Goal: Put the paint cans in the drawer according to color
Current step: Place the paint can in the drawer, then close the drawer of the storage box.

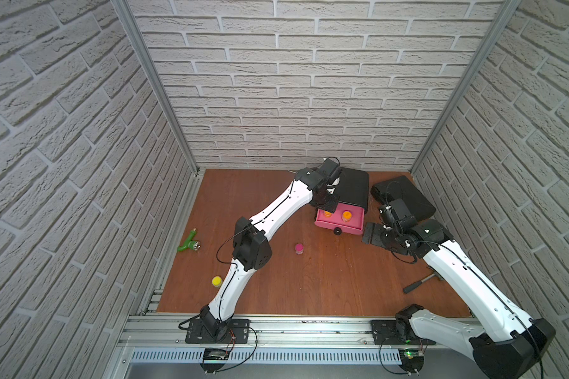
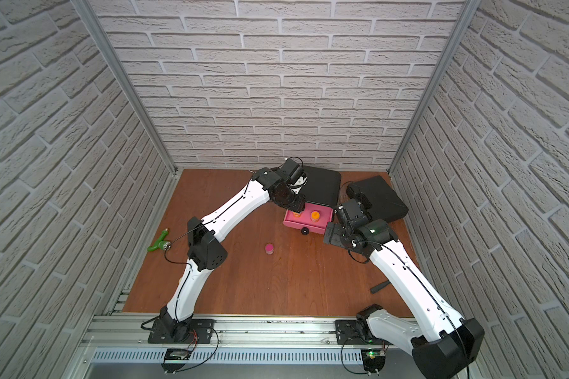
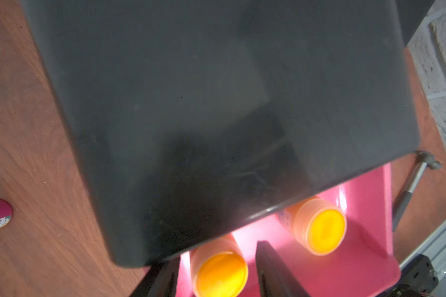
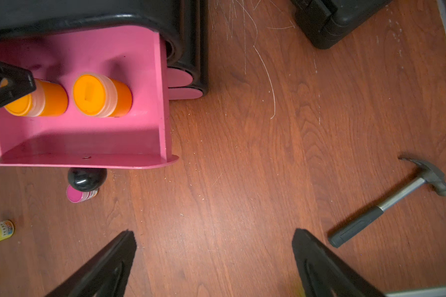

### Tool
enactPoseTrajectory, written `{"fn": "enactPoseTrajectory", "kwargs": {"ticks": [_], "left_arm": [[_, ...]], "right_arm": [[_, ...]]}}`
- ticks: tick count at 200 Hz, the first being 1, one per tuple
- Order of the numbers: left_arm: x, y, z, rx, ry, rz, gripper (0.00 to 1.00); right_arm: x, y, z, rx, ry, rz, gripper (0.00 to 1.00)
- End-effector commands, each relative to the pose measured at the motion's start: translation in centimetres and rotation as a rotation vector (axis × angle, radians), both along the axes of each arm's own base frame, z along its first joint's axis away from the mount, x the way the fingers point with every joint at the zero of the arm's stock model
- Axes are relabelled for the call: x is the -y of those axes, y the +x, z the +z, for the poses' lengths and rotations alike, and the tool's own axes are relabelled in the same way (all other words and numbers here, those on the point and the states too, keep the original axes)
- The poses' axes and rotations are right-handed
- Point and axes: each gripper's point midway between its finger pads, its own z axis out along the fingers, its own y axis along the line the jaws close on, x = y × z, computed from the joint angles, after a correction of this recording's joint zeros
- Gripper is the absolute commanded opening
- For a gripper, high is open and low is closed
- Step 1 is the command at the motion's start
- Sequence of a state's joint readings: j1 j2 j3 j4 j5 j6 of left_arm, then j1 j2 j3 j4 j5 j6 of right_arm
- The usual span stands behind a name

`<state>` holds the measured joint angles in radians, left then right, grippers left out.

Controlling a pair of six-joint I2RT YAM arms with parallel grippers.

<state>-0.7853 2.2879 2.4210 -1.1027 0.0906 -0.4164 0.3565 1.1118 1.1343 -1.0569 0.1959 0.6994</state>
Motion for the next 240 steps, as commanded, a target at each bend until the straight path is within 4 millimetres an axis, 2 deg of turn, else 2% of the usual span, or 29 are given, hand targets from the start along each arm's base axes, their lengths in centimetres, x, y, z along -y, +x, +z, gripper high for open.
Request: {"fn": "enactPoseTrajectory", "kwargs": {"ticks": [1,13,30,63,82,105,129,176,180,185,212,240], "left_arm": [[0.2,0.7,5.6,0.096,-0.127,0.013,0.54],[0.1,0.6,6.7,0.123,-0.147,0.007,0.54],[-0.3,-0.1,8.2,0.163,-0.179,-0.019,0.47],[-1.4,-2.5,10.3,0.262,-0.255,-0.089,0.35],[-1.5,-5.0,9.4,0.312,-0.273,-0.175,0.34],[-1.7,-8.5,7.0,0.349,-0.262,-0.276,0.31],[-1.7,-10.6,4.7,0.39,-0.255,-0.334,0.29],[-1.8,-9.7,0.3,0.426,-0.218,-0.308,0.21],[-1.8,-9.7,0.0,0.426,-0.216,-0.308,0.2],[-1.7,-9.6,-0.4,0.423,-0.21,-0.313,0.19],[-1.4,-8.9,-2.0,0.438,-0.175,-0.324,0.14],[-1.2,-7.6,-2.9,0.455,-0.178,-0.309,0.13]], "right_arm": [[-0.8,1.8,1.7,0.061,0.038,0.016,1.0],[-1.1,2.6,2.2,0.074,0.061,0.017,1.0],[-1.5,4.4,3.0,0.099,0.112,0.013,1.0],[-1.7,9.4,4.8,0.151,0.162,0.008,0.97],[-1.7,12.8,5.6,0.18,0.165,0.017,0.96],[-2.1,16.9,5.9,0.188,0.18,0.049,0.96],[-2.8,20.8,6.2,0.193,0.206,0.106,0.94],[-2.9,26.9,5.8,0.229,0.182,0.116,0.9],[-2.9,27.3,6.5,0.251,0.181,0.119,0.9],[-3.0,28.2,5.3,0.234,0.178,0.118,0.89],[-3.4,31.0,5.9,0.276,0.198,0.132,0.89],[-3.4,33.1,5.2,0.277,0.213,0.111,0.89]]}}
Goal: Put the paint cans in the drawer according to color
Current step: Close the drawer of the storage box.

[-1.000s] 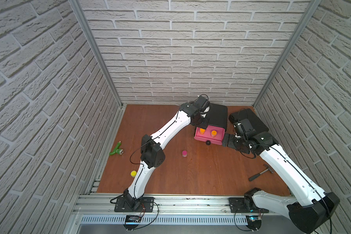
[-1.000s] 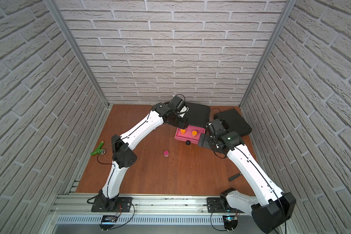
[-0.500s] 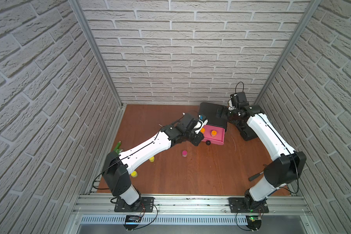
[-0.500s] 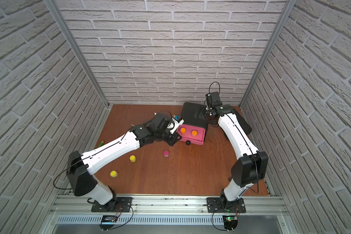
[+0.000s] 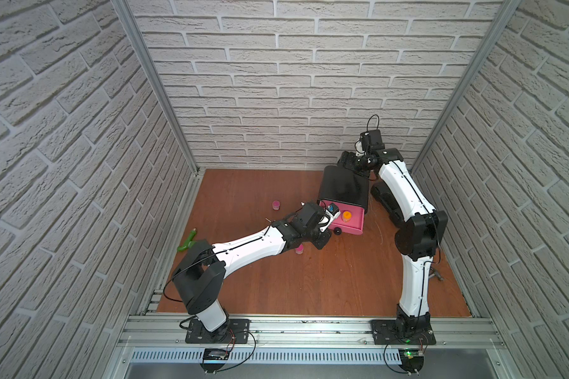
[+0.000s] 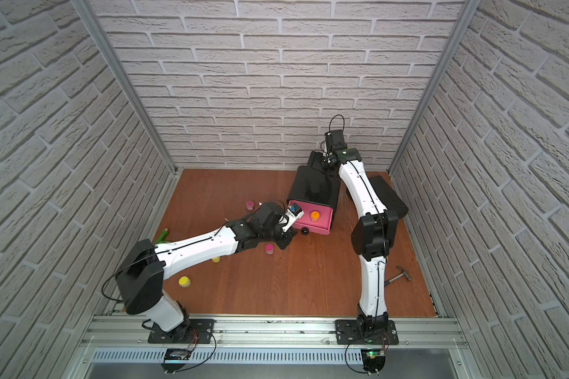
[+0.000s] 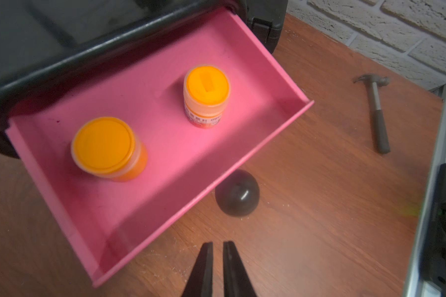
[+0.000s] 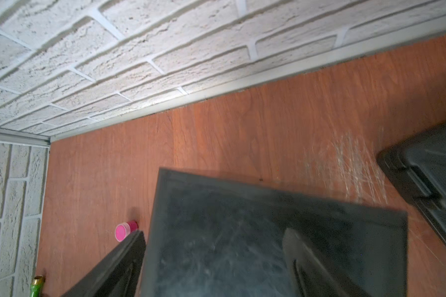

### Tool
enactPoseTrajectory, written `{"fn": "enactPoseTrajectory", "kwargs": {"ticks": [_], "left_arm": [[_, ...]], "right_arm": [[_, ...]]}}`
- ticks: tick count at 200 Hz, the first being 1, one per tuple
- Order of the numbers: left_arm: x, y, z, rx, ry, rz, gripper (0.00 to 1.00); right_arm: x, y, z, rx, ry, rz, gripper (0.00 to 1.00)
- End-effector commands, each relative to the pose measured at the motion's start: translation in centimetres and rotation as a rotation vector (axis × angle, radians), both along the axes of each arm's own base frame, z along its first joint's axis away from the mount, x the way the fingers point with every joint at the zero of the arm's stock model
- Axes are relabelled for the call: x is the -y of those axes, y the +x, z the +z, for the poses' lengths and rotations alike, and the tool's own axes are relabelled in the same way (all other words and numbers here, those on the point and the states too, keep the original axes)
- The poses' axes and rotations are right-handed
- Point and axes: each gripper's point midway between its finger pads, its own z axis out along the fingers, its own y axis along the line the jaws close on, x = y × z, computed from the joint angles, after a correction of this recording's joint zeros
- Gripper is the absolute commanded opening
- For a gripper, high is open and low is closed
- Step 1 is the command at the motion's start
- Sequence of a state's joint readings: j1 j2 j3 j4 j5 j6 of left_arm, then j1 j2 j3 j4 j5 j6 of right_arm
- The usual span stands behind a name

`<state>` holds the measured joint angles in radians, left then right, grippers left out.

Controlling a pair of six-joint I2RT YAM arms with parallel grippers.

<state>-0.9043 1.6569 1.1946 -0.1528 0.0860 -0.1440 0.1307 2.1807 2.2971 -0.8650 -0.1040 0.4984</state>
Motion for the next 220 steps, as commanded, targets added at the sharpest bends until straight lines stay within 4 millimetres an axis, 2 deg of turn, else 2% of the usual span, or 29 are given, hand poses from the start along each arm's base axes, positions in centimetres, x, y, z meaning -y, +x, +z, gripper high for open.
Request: {"fn": "enactPoseTrajectory", "kwargs": {"ticks": [1,44,114,151,220], "left_arm": [[0.4,1.9,-0.1,0.065,-0.027,0.016,0.13],[0.2,4.0,-1.3,0.091,0.0,0.059,0.1],[0.9,7.5,-0.1,0.156,-0.032,0.107,0.09],[1.8,8.7,0.7,0.176,-0.056,0.102,0.09],[3.0,11.2,0.9,0.196,-0.072,0.125,0.09]], "right_arm": [[0.1,1.4,1.2,0.043,0.02,-0.004,0.89],[0.0,2.7,-0.9,0.019,0.039,-0.019,0.89],[-0.4,2.5,-4.2,-0.06,0.034,0.005,0.91],[-0.6,2.2,-4.9,-0.082,0.038,0.024,0.91],[-0.6,1.3,-5.6,-0.108,0.034,0.032,0.91]]}}
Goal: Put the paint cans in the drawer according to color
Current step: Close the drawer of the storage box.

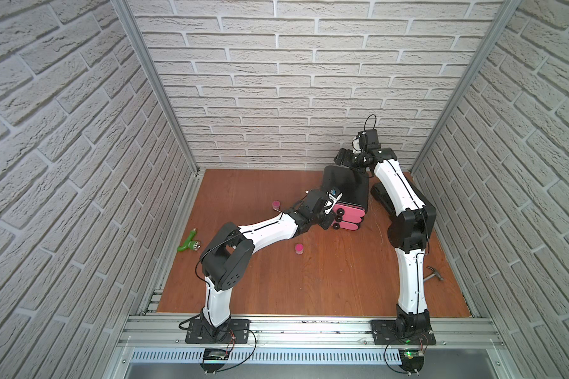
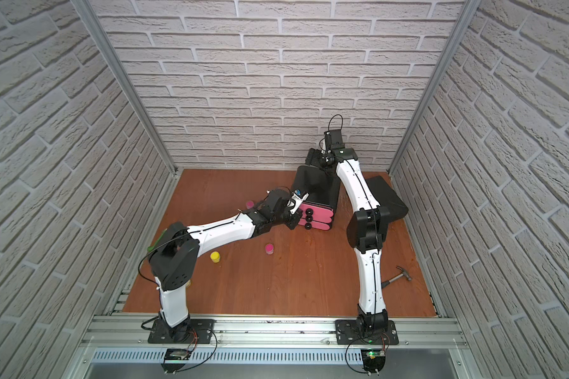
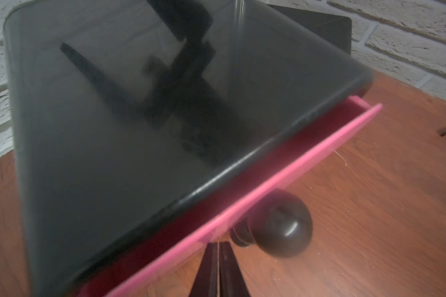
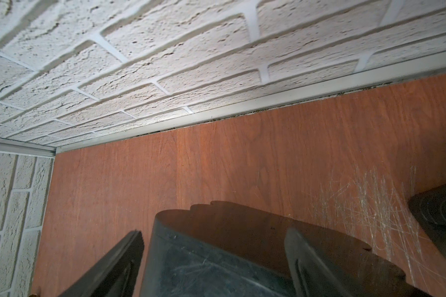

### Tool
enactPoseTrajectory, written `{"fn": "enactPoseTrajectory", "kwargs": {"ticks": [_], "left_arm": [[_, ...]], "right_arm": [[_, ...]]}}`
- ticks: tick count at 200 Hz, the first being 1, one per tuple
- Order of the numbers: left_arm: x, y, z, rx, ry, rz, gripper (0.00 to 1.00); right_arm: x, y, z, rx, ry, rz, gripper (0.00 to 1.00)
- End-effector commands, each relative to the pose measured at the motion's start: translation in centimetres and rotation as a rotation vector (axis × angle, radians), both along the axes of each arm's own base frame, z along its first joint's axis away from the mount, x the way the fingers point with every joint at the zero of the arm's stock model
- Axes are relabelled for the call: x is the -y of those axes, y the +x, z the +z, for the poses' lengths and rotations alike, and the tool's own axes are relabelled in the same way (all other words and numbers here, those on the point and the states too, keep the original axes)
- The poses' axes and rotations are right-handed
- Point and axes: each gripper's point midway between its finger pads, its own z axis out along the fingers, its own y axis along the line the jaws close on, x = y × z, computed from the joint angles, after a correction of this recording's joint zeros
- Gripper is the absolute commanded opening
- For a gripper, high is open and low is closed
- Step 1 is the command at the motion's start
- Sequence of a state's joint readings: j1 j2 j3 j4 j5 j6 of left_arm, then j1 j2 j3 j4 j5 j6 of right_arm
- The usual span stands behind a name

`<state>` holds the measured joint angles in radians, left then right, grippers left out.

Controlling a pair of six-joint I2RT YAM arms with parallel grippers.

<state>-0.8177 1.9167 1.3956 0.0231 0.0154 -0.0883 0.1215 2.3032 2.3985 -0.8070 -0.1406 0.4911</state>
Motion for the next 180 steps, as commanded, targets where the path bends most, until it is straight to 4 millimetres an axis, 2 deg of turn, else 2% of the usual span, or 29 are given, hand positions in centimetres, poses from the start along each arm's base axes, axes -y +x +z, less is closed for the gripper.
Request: {"fn": "enactPoseTrajectory", "kwargs": {"ticks": [1,58,107,137,147,180], "left_arm": [[0.5,1.6,1.6,0.054,-0.037,0.014,0.09],[0.4,1.6,2.0,0.05,-0.048,0.025,0.12],[1.7,2.7,2.3,0.059,-0.074,0.032,0.12],[1.6,1.9,2.1,0.049,-0.064,0.024,0.12],[1.5,1.3,2.2,0.045,-0.064,0.02,0.15],[1.0,-0.9,2.4,0.031,-0.059,0.025,0.33]], "right_arm": [[-0.2,-2.0,-3.7,-0.143,0.006,0.013,0.91],[0.0,-2.0,-2.6,-0.119,0.0,0.014,0.91],[-0.2,-2.4,-3.7,-0.157,0.013,0.016,0.91],[-0.3,-2.3,-3.4,-0.148,0.021,0.019,0.91],[-0.3,-2.2,-3.2,-0.138,0.022,0.019,0.91],[-0.3,-2.0,-2.8,-0.125,0.023,0.024,0.91]]}}
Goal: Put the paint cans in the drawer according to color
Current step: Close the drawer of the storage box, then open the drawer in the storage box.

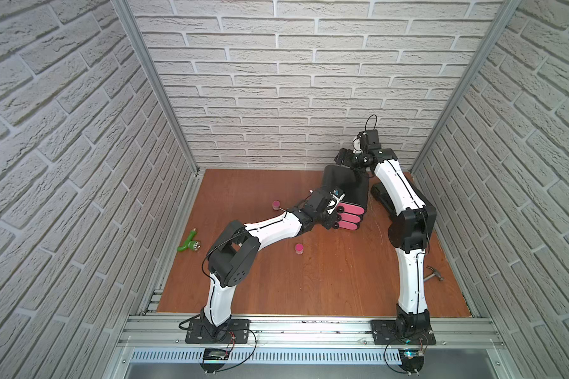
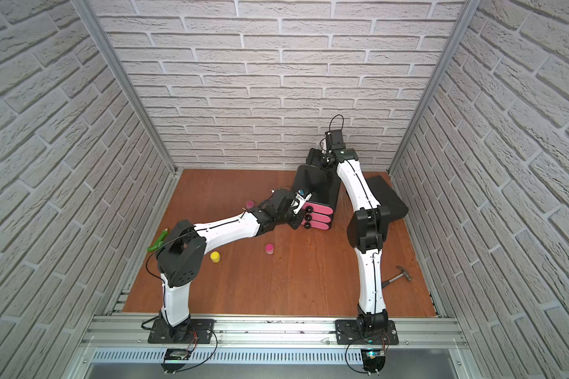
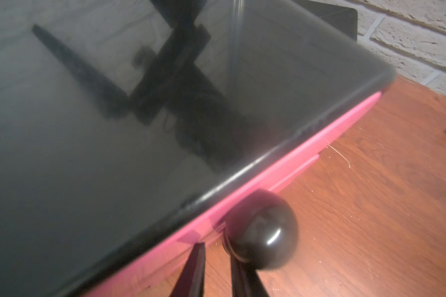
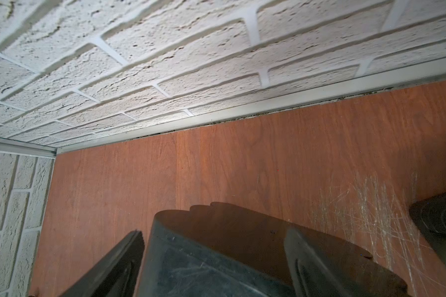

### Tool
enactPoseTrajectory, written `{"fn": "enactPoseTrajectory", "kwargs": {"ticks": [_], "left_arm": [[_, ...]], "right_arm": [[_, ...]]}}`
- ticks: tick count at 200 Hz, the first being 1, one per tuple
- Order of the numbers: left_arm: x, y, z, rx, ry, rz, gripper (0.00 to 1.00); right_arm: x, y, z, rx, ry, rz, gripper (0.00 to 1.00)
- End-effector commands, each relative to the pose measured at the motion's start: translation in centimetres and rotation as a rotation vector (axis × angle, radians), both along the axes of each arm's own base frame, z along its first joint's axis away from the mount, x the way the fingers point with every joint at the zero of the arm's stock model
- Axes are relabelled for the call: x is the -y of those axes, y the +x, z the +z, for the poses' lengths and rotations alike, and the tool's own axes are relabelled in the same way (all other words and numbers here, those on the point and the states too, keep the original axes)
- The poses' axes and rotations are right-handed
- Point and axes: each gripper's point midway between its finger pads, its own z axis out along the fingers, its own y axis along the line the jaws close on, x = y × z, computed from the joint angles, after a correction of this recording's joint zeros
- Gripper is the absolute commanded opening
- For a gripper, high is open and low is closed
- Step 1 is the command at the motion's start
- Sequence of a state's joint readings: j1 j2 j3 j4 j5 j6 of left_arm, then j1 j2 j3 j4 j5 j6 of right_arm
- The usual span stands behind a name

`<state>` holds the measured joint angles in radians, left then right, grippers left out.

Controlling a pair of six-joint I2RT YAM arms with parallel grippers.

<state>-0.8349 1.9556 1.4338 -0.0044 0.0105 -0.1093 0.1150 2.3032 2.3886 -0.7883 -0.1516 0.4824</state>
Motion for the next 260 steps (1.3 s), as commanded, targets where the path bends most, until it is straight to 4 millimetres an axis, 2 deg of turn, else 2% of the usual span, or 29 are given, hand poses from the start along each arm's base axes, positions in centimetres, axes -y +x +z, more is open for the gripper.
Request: {"fn": "enactPoseTrajectory", "kwargs": {"ticks": [1,11,18,56,115,184,260], "left_arm": [[0.0,-0.7,3.4,0.061,-0.069,0.028,0.34],[-0.2,-1.2,3.1,0.055,-0.065,0.047,0.45],[-0.3,-1.5,2.7,0.052,-0.062,0.064,0.48],[-0.3,-0.9,0.4,0.026,-0.042,0.131,0.56],[0.7,0.8,-1.6,0.028,-0.022,0.175,0.65],[1.7,2.2,-2.0,0.045,-0.02,0.192,0.69],[1.2,3.4,-0.1,0.132,-0.045,0.259,0.74]], "right_arm": [[-0.5,-2.2,-2.8,-0.134,0.02,0.018,0.9],[-0.6,-2.2,-2.8,-0.136,0.02,0.02,0.9],[-0.5,-2.3,-3.0,-0.14,0.018,0.021,0.9],[-0.6,-2.4,-2.9,-0.14,0.02,0.027,0.9],[-0.6,-2.5,-2.9,-0.143,0.013,0.032,0.91],[-0.7,-2.9,-3.2,-0.158,0.014,0.032,0.9],[-0.5,-3.3,-3.9,-0.181,0.005,0.029,0.9]]}}
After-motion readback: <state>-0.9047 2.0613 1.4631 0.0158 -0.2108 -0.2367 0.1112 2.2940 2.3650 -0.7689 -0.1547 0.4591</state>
